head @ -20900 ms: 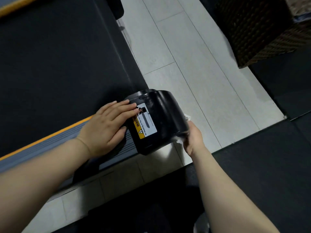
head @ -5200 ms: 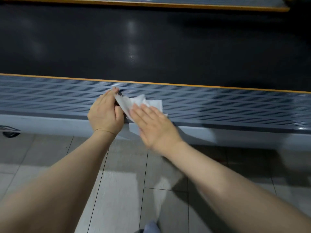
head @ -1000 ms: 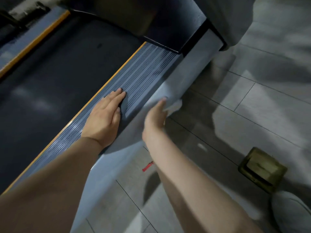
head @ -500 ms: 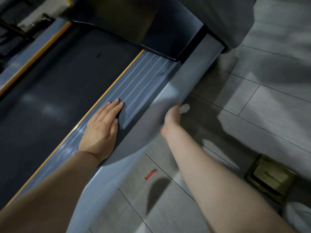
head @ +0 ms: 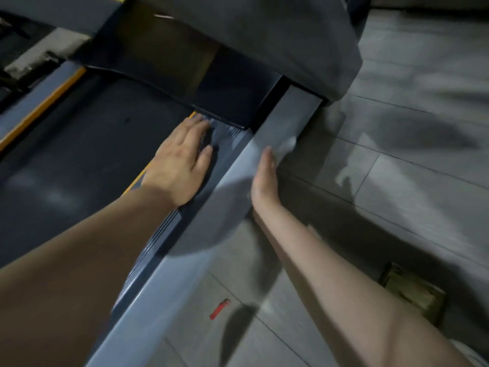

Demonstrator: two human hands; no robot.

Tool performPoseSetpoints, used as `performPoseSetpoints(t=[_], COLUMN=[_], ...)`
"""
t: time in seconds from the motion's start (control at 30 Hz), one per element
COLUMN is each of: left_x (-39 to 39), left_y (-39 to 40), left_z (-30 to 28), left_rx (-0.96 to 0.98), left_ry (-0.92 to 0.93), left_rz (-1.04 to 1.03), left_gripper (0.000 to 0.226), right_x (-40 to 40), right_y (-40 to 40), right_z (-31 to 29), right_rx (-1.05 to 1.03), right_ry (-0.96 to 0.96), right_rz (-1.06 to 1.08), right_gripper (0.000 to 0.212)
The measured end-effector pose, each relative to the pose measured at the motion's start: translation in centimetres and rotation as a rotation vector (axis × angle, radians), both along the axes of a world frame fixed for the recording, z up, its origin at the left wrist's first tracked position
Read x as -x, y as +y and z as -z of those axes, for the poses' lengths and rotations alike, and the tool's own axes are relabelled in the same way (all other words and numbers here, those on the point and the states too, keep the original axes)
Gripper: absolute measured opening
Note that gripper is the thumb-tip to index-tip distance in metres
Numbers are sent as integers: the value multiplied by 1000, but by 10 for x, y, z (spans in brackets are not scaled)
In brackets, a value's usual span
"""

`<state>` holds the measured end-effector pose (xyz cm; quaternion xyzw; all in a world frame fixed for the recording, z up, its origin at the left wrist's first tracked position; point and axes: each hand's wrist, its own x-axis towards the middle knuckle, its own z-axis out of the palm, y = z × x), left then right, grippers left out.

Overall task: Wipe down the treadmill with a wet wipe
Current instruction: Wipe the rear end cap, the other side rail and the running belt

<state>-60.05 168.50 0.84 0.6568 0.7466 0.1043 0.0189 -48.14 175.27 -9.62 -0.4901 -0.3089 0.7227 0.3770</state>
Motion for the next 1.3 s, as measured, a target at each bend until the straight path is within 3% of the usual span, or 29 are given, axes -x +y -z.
performPoseSetpoints(t=[0.1, 0.17, 0.27, 0.3, 0.37, 0.47, 0.53, 0.57, 0.67, 0.73, 0.8, 0.9, 0.97, 1.0, 1.13, 1.2, 1.3], left_x=[-11, -8, -1, -1, -3, 1, 1, 0, -4, -5, -6, -7, -8, -8, -6, -6, -7], left_y=[26, 29, 36, 40, 48, 50, 49, 49, 49, 49, 49, 48, 48, 48, 48, 48, 49], left_z=[22, 26, 21, 21, 19, 22, 20, 18, 16, 16, 16, 16, 15, 15, 14, 13, 12], left_rx=[29, 50, 81, 84, 84, 82, 77, 71, 69, 73, 73, 71, 76, 80, 94, 88, 87], left_ry=[-70, -78, -18, 3, -24, -55, -54, -55, -81, -108, -116, -113, -112, -112, -109, -106, -100], left_rz=[-43, 11, 121, 159, 205, 216, 223, 225, 215, 203, 201, 196, 198, 200, 197, 192, 192], left_gripper=[67, 71, 72, 72, 72, 74, 74, 73, 71, 71, 71, 70, 70, 70, 70, 70, 70], right_x=[-1, 2, -2, -5, -12, -11, 0, 7, 11, 5, 3, 9, 13, 15, 0, -5, -7], right_y=[-2, 3, 11, 11, 15, 31, 47, 56, 82, 96, 100, 80, 85, 94, 143, 159, 157], right_z=[-5, 21, 63, 68, 54, 19, 22, 33, 54, 52, 33, 4, 20, 41, 69, 50, 30], right_rx=[-577, -671, -105, -3, -147, -623, -711, -629, -36, 127, -69, -555, -682, -662, -8, -67, -280], right_ry=[-70, -120, 63, 29, -35, -32, -100, -135, -1, 11, -42, -84, -129, -133, 139, 45, 36], right_rz=[-25, -19, 104, 93, 22, 19, 75, 91, 141, 135, 145, 191, 183, 205, 252, 237, 265], right_gripper=[68, 61, 42, 40, 36, 47, 51, 54, 86, 80, 66, 61, 57, 57, 71, 54, 58])
